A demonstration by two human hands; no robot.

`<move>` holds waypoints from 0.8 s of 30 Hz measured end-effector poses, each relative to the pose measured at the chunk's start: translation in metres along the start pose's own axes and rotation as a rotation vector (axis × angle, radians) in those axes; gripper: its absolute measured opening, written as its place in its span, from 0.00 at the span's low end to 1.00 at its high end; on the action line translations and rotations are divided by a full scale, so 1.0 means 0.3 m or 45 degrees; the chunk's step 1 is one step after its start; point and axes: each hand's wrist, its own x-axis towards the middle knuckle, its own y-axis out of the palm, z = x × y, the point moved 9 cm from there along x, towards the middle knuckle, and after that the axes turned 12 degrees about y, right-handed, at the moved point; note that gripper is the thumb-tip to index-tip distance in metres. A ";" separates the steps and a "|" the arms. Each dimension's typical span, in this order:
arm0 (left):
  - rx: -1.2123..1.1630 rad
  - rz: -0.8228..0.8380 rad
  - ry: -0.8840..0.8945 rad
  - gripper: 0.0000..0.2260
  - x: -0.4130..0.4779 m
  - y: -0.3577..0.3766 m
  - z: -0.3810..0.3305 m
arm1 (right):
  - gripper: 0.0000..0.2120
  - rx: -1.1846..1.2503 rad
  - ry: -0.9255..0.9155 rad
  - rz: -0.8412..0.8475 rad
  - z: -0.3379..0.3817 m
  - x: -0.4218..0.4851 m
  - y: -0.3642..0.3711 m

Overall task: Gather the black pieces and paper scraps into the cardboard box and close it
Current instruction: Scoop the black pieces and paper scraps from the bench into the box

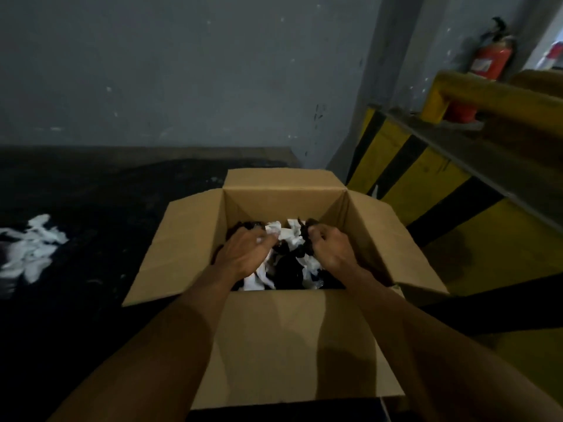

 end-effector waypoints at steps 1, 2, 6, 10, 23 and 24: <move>0.017 0.023 -0.022 0.19 0.001 0.004 0.007 | 0.12 -0.030 -0.006 0.002 0.004 0.003 -0.002; 0.031 0.015 -0.038 0.16 0.003 -0.002 0.011 | 0.12 -0.039 -0.018 0.004 0.004 0.010 -0.001; 0.106 -0.101 -0.036 0.17 0.017 -0.053 0.020 | 0.14 0.038 -0.026 -0.001 0.011 0.026 -0.005; 0.141 -0.206 -0.054 0.13 0.031 -0.114 0.005 | 0.14 0.038 -0.040 -0.019 0.011 0.045 -0.029; 0.317 -0.626 -0.006 0.19 -0.198 -0.473 0.029 | 0.15 0.251 -0.352 0.021 0.430 -0.043 0.113; 0.337 -0.651 -0.019 0.19 -0.239 -0.515 0.058 | 0.15 0.249 -0.401 0.026 0.489 -0.074 0.148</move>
